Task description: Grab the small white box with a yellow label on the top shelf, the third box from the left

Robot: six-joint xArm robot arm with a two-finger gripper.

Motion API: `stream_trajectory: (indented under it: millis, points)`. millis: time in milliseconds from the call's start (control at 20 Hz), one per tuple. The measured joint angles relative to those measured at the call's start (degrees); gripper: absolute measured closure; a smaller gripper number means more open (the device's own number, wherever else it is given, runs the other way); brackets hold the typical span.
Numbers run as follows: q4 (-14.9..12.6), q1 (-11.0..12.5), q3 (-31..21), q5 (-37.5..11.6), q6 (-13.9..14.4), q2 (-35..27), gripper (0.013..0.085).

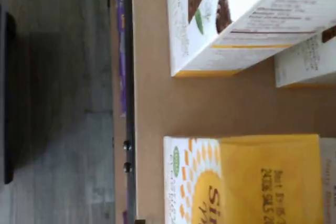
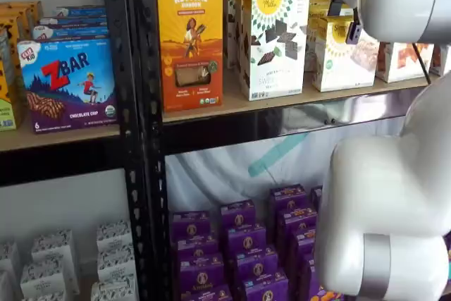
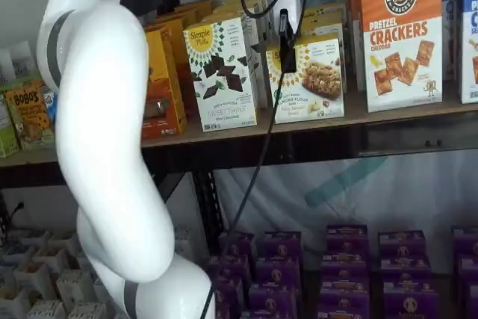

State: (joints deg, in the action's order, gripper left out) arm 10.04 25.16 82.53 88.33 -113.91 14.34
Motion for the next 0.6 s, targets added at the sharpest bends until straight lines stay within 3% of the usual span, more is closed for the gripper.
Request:
stream_trajectory:
  millis: [250, 600]
  points:
    - [-4.3, -1.9, 4.1, 6.0, 1.7, -3.2, 0.0130]
    - [-4.3, -2.2, 3.3, 5.5, 2.0, -3.1, 0.0130]
